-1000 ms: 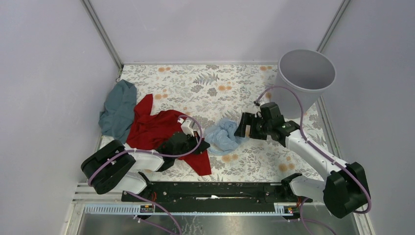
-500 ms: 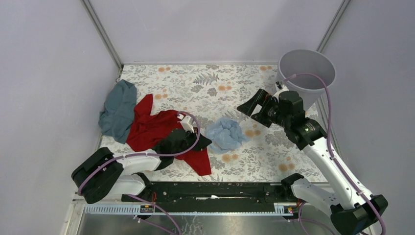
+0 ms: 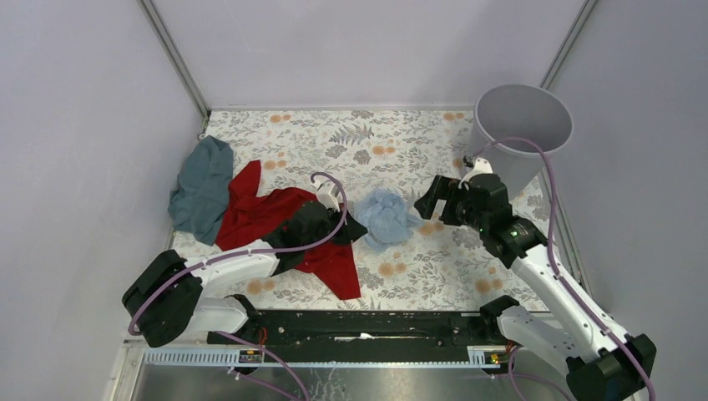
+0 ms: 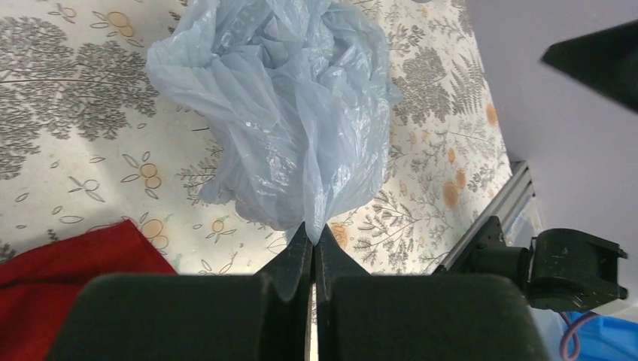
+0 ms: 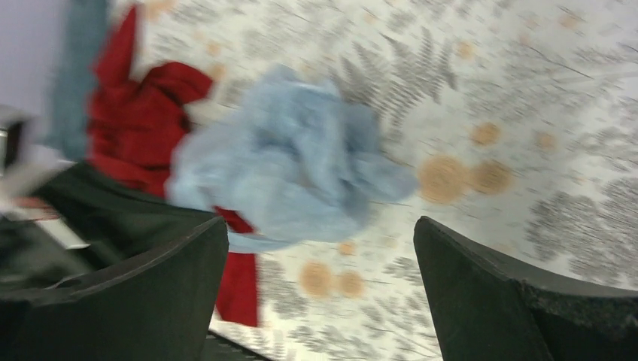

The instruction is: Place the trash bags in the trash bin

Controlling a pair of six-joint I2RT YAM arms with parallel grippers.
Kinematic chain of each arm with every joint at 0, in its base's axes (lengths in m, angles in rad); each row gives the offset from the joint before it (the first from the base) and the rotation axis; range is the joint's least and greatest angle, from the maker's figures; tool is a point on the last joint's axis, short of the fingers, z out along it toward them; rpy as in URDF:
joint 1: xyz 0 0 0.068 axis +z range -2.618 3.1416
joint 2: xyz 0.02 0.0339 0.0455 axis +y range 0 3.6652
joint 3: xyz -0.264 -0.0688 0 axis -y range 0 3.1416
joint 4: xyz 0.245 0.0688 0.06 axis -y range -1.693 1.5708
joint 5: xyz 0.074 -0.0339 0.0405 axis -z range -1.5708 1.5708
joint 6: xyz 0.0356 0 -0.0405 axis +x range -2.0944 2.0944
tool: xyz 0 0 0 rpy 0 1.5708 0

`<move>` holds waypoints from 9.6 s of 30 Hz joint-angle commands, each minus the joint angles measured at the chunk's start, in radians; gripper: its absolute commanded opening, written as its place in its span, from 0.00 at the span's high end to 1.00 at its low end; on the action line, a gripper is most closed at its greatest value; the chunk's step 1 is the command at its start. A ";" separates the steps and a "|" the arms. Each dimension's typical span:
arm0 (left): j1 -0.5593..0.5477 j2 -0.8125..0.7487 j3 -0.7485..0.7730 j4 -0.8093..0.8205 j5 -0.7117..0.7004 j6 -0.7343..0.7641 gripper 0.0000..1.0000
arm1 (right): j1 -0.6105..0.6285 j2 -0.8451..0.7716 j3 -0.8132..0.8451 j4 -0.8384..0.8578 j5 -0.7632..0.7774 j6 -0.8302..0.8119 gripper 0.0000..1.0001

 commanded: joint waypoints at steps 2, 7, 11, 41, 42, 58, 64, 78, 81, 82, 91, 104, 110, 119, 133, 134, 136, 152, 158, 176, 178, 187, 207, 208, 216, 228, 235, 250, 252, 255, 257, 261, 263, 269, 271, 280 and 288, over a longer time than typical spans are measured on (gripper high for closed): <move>0.015 -0.039 0.063 -0.183 -0.063 0.072 1.00 | -0.016 0.076 -0.102 0.123 0.055 -0.215 0.00; 0.022 -0.025 0.074 -0.248 -0.042 0.111 1.00 | -0.033 0.158 -0.157 0.233 -0.161 -0.234 0.10; 0.042 -0.042 0.046 -0.234 -0.043 0.119 1.00 | -0.033 0.225 -0.227 0.404 -0.293 -0.221 0.20; 0.150 -0.128 0.000 -0.287 -0.086 0.099 1.00 | -0.033 -0.138 -0.348 0.225 0.055 -0.109 1.00; 0.153 -0.132 -0.002 -0.289 -0.086 0.099 1.00 | -0.033 -0.160 -0.345 0.214 0.059 -0.109 1.00; 0.200 -0.204 -0.053 -0.340 -0.151 0.124 1.00 | -0.033 -0.308 -0.180 -0.042 0.541 -0.131 1.00; 0.215 -0.292 -0.098 -0.339 -0.166 0.071 1.00 | -0.033 -0.343 -0.173 -0.093 0.689 -0.109 1.00; 0.220 -0.318 -0.120 -0.182 0.100 -0.042 1.00 | -0.034 -0.339 -0.251 0.068 0.151 -0.119 0.98; 0.220 -0.291 -0.097 -0.201 0.070 -0.045 1.00 | -0.033 -0.209 -0.247 0.070 -0.081 -0.157 0.94; 0.221 -0.297 -0.083 -0.226 0.038 -0.036 1.00 | -0.033 -0.172 -0.246 0.070 -0.140 -0.166 0.92; 0.270 -0.285 0.075 -0.469 -0.175 0.040 1.00 | -0.034 -0.072 -0.144 0.015 -0.197 -0.216 0.41; 0.315 -0.295 -0.006 -0.494 -0.136 0.016 1.00 | -0.033 0.054 -0.129 0.204 -0.039 -0.218 0.12; 0.318 -0.291 -0.002 -0.528 -0.155 0.030 1.00 | -0.033 0.148 -0.106 0.274 -0.013 -0.168 0.12; 0.336 -0.304 0.072 -0.651 -0.233 0.045 1.00 | -0.044 0.210 -0.086 0.404 -0.041 -0.251 0.08; 0.359 -0.163 0.212 -0.701 -0.210 -0.029 0.71 | -0.045 0.420 -0.111 0.648 -0.330 0.010 0.23; 0.357 -0.169 0.225 -0.714 -0.221 -0.026 0.64 | -0.046 0.425 -0.116 0.649 -0.351 0.020 0.26; 0.340 -0.196 0.263 -0.759 -0.267 -0.012 0.44 | -0.045 0.420 -0.134 0.630 -0.376 0.029 0.32; -0.111 -0.002 0.408 -0.380 -0.172 -0.229 0.01 | -0.045 0.243 -0.342 0.703 -0.510 0.203 0.87; -0.144 0.110 0.419 -0.396 -0.313 -0.171 0.01 | -0.044 0.119 -0.427 0.675 -0.490 0.276 0.85; -0.039 0.329 0.410 -0.159 -0.156 -0.065 0.52 | -0.044 -0.081 -0.458 0.419 -0.365 0.224 0.80; -0.014 0.311 0.402 -0.136 -0.136 -0.060 0.65 | -0.045 -0.092 -0.464 0.411 -0.364 0.220 0.78; 0.009 0.214 0.340 0.024 -0.016 0.035 0.96 | -0.044 -0.094 -0.432 0.372 -0.352 0.167 0.49; 0.015 -0.061 0.171 0.119 0.119 0.154 1.00 | -0.034 -0.032 -0.077 0.502 -0.648 -0.309 0.11; 0.023 -0.072 0.182 0.080 0.127 0.144 1.00 | -0.030 -0.042 -0.137 0.605 -0.685 -0.306 0.09; 0.056 -0.199 0.189 -0.082 0.230 0.104 1.00 | -0.003 0.125 -0.078 0.712 -0.912 -0.306 0.20; 0.070 -0.198 0.310 -0.287 0.194 0.135 1.00 | 0.127 0.214 -0.077 0.788 -0.913 -0.255 0.49; 0.072 -0.254 0.339 -0.411 -0.274 0.092 1.00 | 0.237 0.020 -0.301 0.943 -0.420 -0.071 1.00; 0.072 -0.217 0.343 -0.311 -0.318 0.026 1.00 | 0.322 -0.013 -0.311 0.604 -0.491 -0.098 0.48; 0.073 -0.202 0.353 -0.333 -0.293 0.050 1.00 | 0.322 -0.019 -0.230 0.341 -0.440 -0.252 0.34; 0.073 -0.173 0.377 -0.390 -0.267 0.079 1.00 | 0.323 -0.067 -0.140 0.125 -0.242 -0.344 0.17; 0.072 -0.166 0.377 -0.413 -0.254 0.076 1.00 | 0.323 -0.101 -0.114 0.102 -0.175 -0.368 0.02; 0.073 -0.160 0.366 -0.394 -0.205 0.072 1.00 | 0.323 -0.014 -0.006 0.046 -0.133 -0.408 0.00; 0.072 -0.144 0.372 -0.392 -0.195 0.068 1.00 | 0.323 0.061 0.071 0.010 -0.126 -0.402 0.00; 0.072 -0.059 0.424 -0.392 -0.120 0.077 1.00 | 0.327 0.160 0.169 0.037 -0.204 -0.356 0.00; 0.072 -0.032 0.445 -0.411 -0.101 0.079 1.00 | 0.330 0.178 0.164 0.080 -0.207 -0.347 0.00; 0.072 0.025 0.486 -0.436 -0.032 0.092 0.91 | 0.330 0.225 0.080 0.198 0.006 -0.153 0.54; 0.075 -0.066 0.400 -0.440 -0.063 0.073 0.01 | 0.330 0.028 -0.159 0.144 0.429 0.274 1.00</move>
